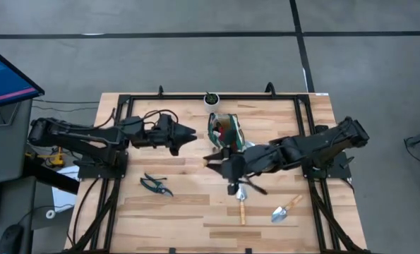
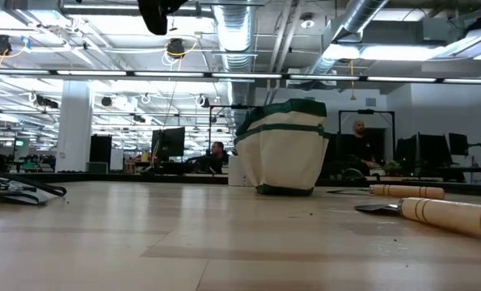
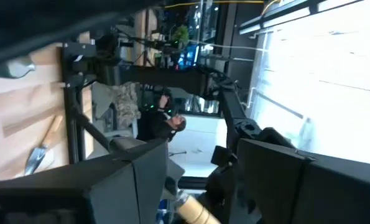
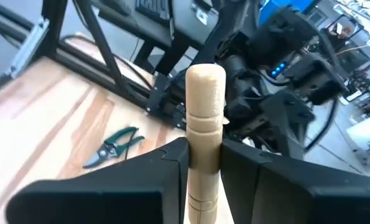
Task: Pick & Place Garden tools in Gardening bag
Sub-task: Put the brown trowel into the green gardening bag
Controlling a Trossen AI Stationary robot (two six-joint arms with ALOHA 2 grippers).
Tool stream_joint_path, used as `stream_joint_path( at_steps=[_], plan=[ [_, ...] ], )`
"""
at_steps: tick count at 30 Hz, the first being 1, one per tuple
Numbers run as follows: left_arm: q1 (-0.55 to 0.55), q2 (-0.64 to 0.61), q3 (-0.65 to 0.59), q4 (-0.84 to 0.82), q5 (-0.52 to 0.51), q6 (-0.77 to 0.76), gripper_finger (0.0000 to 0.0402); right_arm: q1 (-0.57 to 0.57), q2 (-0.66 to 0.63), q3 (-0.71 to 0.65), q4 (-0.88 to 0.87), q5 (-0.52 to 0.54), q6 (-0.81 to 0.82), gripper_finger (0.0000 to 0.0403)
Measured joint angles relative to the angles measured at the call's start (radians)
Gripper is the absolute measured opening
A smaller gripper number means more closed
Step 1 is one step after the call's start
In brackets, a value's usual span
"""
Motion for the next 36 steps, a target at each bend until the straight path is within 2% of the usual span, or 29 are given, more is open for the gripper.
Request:
stream_joint_path(
  at_steps=[7, 19, 29, 36],
  plan=[
    [0.023, -0.030, -0.003, 0.005, 0.008, 0.086, 0.0186, 0.025, -0.082, 0.000, -0.104, 0.004, 0.106, 0.0058],
    [0.077, -0.160, -0.004, 0.004, 0.049, 0.366, 0.0186, 0.071, -0.291, -0.044, -0.223, 0.035, 0.270, 0.0058],
    [0.086, -0.325, -0.003, 0.005, 0.055, 0.641, 0.0186, 0.138, -0.516, -0.225, -0.201, 0.183, 0.414, 0.0060],
    [0.086, -0.404, -0.003, -0.002, 0.055, 0.852, 0.0186, 0.183, -0.646, -0.408, -0.065, 0.249, 0.434, 0.0062]
  ],
)
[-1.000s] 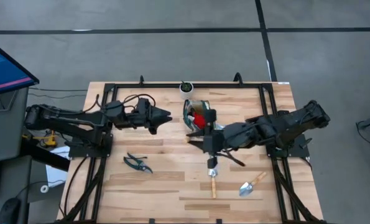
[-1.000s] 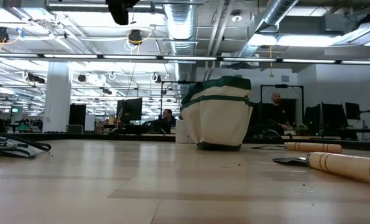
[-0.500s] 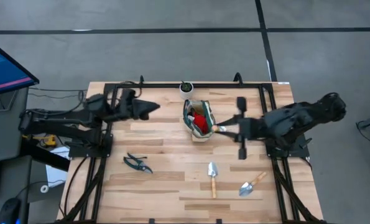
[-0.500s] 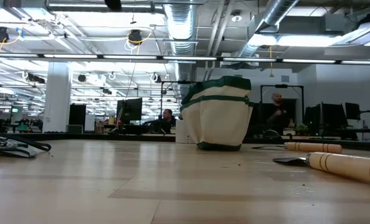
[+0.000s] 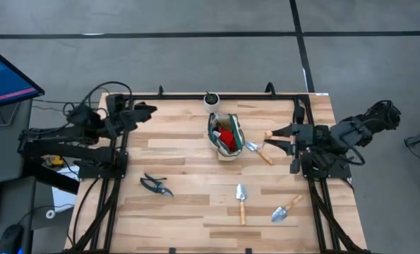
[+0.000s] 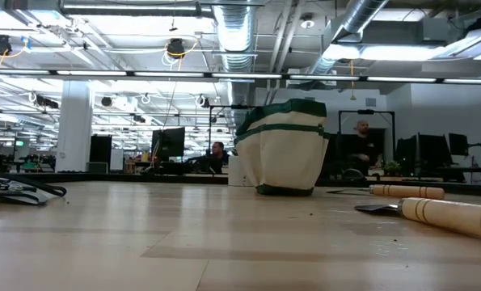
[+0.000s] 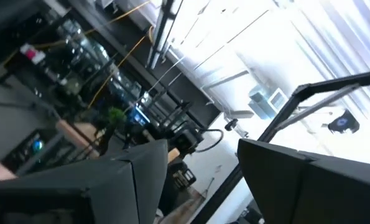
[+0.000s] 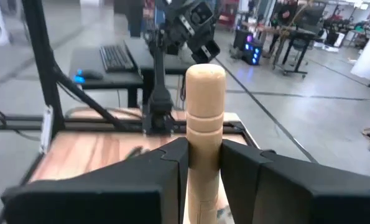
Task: Pick & Place Garden tools in Gardening bag
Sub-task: Put the brown trowel into the green gardening bag
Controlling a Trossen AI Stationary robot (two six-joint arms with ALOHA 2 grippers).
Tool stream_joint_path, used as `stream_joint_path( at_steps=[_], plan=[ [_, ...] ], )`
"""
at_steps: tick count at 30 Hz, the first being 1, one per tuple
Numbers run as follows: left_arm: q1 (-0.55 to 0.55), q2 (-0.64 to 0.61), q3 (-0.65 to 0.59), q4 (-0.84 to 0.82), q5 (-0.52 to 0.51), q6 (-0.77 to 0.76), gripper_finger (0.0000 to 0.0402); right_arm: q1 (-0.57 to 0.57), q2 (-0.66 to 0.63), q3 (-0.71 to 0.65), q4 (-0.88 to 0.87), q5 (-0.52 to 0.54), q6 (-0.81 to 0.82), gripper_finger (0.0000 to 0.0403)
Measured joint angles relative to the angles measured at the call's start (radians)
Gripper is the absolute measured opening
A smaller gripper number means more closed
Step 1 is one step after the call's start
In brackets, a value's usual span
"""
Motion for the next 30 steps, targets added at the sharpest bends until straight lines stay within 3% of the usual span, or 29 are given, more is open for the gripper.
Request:
stream_joint_path(
  at_steps=[21, 26, 30],
  plan=[
    [0.000, -0.083, 0.000, -0.071, 0.029, 0.162, 0.0186, -0.003, -0.310, -0.488, 0.329, -0.011, 0.072, 0.0063],
    [0.000, -0.083, 0.000, -0.071, 0.028, 0.168, 0.0186, -0.052, -0.371, -0.585, 0.398, -0.016, 0.039, 0.0064],
    [0.000, -0.082, 0.000, -0.070, 0.025, 0.168, 0.0186, -0.135, -0.417, -0.629, 0.442, -0.102, -0.005, 0.0064]
  ],
)
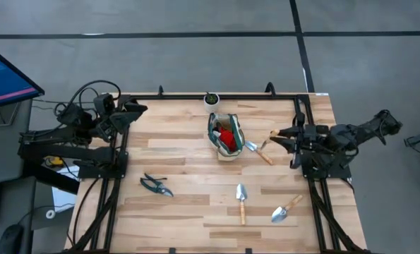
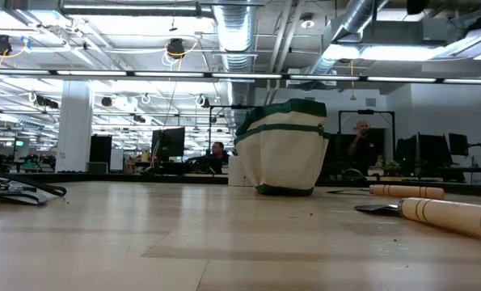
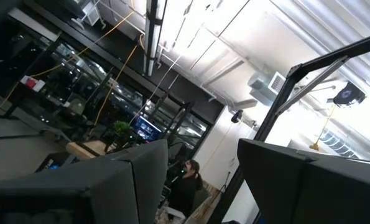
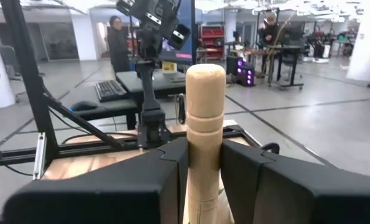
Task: Pick & Place Garden tools in Gardening bag
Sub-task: Put the brown trowel into the green gardening bag
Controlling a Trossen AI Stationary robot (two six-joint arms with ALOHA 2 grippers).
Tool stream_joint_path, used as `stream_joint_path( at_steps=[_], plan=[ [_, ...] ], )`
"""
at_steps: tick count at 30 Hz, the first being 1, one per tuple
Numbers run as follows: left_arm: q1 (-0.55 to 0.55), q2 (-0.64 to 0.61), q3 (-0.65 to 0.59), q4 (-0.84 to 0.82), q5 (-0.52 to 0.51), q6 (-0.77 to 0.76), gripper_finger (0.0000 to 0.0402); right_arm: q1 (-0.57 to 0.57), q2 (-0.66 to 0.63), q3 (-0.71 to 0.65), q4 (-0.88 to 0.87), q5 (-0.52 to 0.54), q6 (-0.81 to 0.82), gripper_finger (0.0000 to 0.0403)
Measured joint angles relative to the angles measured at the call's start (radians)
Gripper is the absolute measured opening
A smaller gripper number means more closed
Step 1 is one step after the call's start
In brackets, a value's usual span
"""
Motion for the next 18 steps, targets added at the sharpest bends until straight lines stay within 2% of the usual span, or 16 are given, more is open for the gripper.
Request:
stream_joint_path(
  at_steps=[6, 18],
  plan=[
    [0.000, 0.002, 0.000, 0.001, 0.000, 0.000, 0.0186, -0.184, -0.018, -0.016, 0.011, -0.236, -0.014, 0.0064],
    [0.000, 0.030, 0.000, 0.002, -0.011, 0.000, 0.0186, -0.600, 0.045, -0.016, 0.007, -0.747, -0.054, 0.0064]
  ],
)
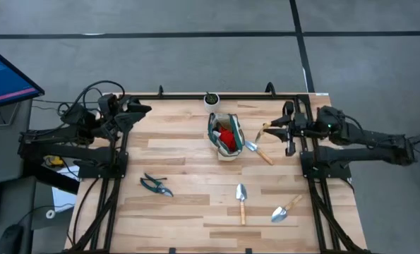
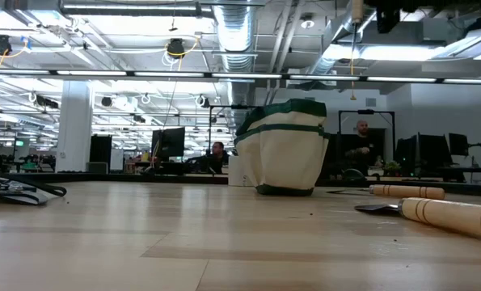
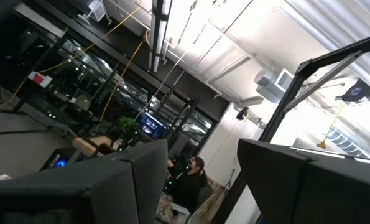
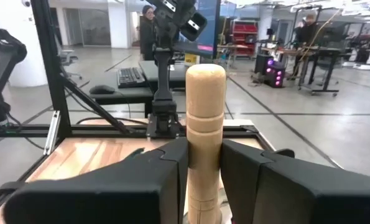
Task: Pick & Place Garden tools in Gardening bag
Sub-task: Put the brown trowel into the green gardening bag
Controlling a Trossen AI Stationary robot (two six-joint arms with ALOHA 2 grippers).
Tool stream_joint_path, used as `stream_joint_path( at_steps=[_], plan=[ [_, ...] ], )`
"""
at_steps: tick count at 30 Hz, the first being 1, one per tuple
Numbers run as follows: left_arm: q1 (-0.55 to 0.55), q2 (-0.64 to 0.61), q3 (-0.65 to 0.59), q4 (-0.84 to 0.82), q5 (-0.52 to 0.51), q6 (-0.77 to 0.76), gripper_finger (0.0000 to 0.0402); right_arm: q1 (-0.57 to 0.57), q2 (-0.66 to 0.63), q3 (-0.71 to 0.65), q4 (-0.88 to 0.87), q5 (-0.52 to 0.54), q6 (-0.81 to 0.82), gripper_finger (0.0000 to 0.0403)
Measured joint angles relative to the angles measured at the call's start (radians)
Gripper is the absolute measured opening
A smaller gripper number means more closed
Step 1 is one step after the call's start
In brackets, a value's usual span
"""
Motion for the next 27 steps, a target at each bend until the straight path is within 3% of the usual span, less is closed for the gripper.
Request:
stream_joint_path(
  at_steps=[6, 15, 27],
  plan=[
    [0.000, 0.019, 0.000, -0.002, -0.005, 0.000, 0.0186, -0.101, 0.088, 0.000, 0.034, -0.174, 0.069, 0.0064],
    [0.000, 0.025, 0.000, 0.001, -0.015, 0.000, 0.0186, -0.107, 0.167, 0.000, 0.078, -0.165, 0.032, 0.0064],
    [0.000, 0.028, 0.000, 0.001, -0.015, 0.000, 0.0186, -0.243, 0.239, 0.001, 0.206, -0.339, 0.026, 0.0064]
  ],
)
